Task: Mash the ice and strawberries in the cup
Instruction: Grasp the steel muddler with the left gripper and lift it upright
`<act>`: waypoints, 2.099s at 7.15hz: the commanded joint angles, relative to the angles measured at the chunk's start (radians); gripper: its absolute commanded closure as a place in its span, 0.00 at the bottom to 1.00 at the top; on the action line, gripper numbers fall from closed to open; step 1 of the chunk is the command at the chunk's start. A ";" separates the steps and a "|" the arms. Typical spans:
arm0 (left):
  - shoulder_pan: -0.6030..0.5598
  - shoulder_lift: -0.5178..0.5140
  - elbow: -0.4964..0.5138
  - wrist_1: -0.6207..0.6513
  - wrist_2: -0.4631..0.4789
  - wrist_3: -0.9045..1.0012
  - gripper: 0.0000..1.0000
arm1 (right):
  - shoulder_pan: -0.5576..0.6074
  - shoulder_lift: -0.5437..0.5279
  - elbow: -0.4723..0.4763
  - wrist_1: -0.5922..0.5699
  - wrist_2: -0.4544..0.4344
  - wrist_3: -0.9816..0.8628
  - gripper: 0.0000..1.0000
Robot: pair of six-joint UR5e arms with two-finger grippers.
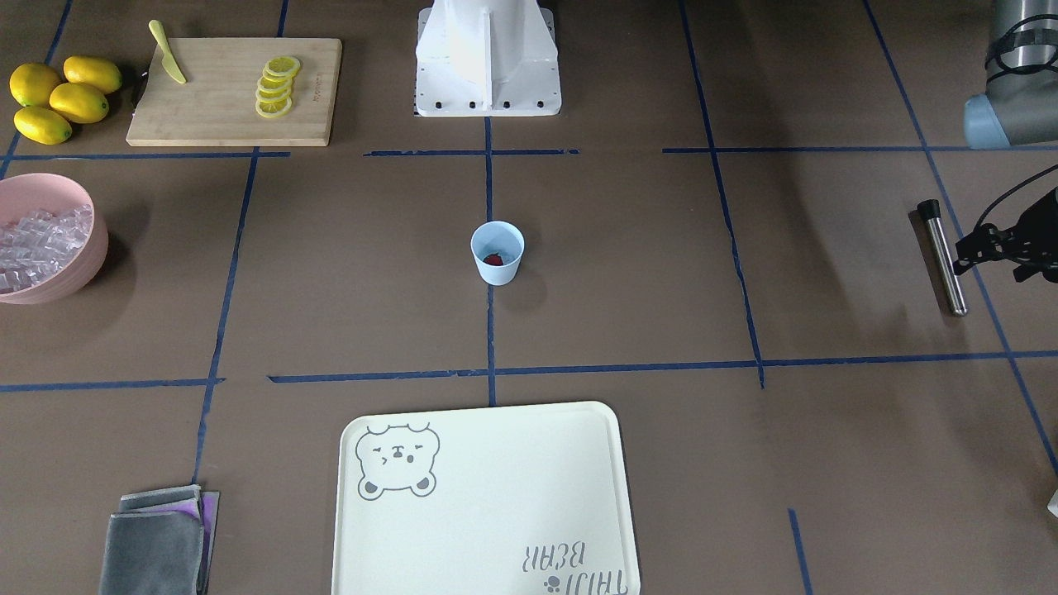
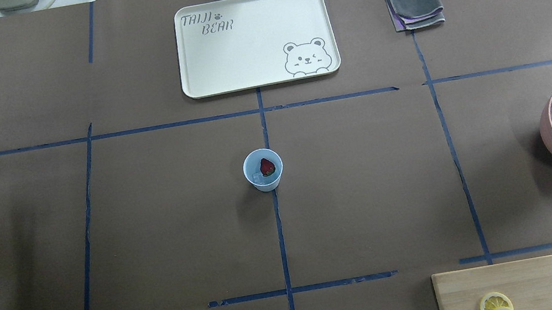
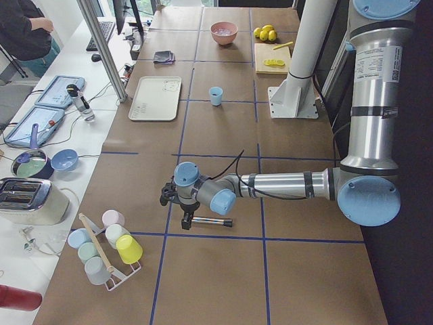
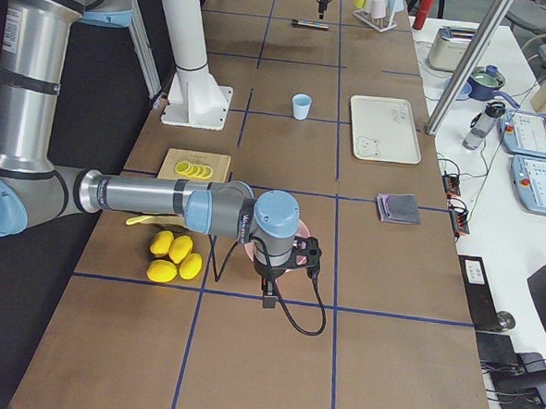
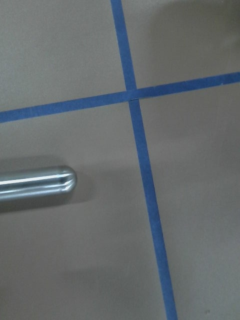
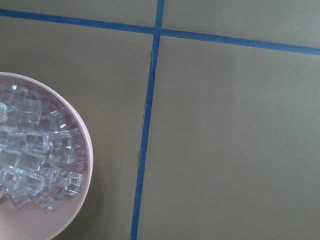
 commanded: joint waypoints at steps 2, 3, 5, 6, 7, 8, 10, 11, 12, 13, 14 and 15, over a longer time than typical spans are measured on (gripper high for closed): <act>0.030 -0.017 0.066 -0.124 0.006 -0.120 0.00 | 0.001 0.000 0.001 0.000 -0.004 0.000 0.00; 0.039 -0.017 0.068 -0.125 0.006 -0.120 0.00 | 0.001 -0.002 0.001 0.000 -0.004 0.000 0.00; 0.068 -0.017 0.071 -0.125 0.006 -0.116 0.00 | 0.000 -0.002 -0.001 0.000 -0.004 -0.001 0.00; 0.076 -0.019 0.074 -0.125 0.006 -0.117 0.00 | 0.001 -0.002 0.001 0.000 -0.004 -0.002 0.00; 0.076 -0.019 0.084 -0.124 0.007 -0.117 0.05 | 0.000 -0.002 0.001 0.000 -0.004 -0.002 0.00; 0.078 -0.019 0.086 -0.124 0.006 -0.120 0.17 | 0.001 -0.002 0.001 0.000 -0.004 -0.002 0.00; 0.078 -0.019 0.086 -0.124 0.006 -0.117 0.72 | 0.001 -0.002 0.002 0.000 -0.004 0.000 0.00; 0.078 -0.019 0.083 -0.121 0.004 -0.111 0.94 | 0.001 -0.002 0.002 0.000 -0.004 -0.001 0.00; 0.078 -0.019 0.080 -0.121 0.006 -0.108 1.00 | 0.001 -0.002 0.002 0.000 -0.001 -0.002 0.00; 0.076 -0.020 0.066 -0.121 -0.002 -0.107 1.00 | 0.001 -0.002 0.002 0.000 0.001 0.000 0.00; 0.076 -0.017 -0.005 -0.092 -0.031 -0.108 1.00 | 0.001 -0.002 0.004 0.000 0.003 0.000 0.00; 0.056 -0.017 -0.111 -0.063 -0.043 -0.105 1.00 | 0.001 -0.002 0.016 0.000 -0.002 0.000 0.00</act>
